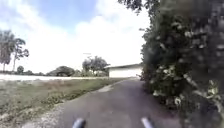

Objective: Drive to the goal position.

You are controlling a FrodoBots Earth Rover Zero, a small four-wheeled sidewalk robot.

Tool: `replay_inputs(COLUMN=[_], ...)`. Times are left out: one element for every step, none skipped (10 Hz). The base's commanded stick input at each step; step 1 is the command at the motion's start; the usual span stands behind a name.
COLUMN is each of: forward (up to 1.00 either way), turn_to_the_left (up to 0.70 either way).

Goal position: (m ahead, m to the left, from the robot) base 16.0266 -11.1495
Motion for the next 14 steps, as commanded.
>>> replay_inputs(forward=[0.69, 0.69, 0.69, 0.69, 0.69, 0.69, 0.69, 0.69, 0.69, 0.69, 0.69, 0.69, 0.69, 0.69], turn_to_the_left=[0.03, 0.03, 0.03, 0.03, 0.03, 0.03, 0.03, 0.03, 0.03, 0.03, 0.03, 0.03, 0.03, 0.03])
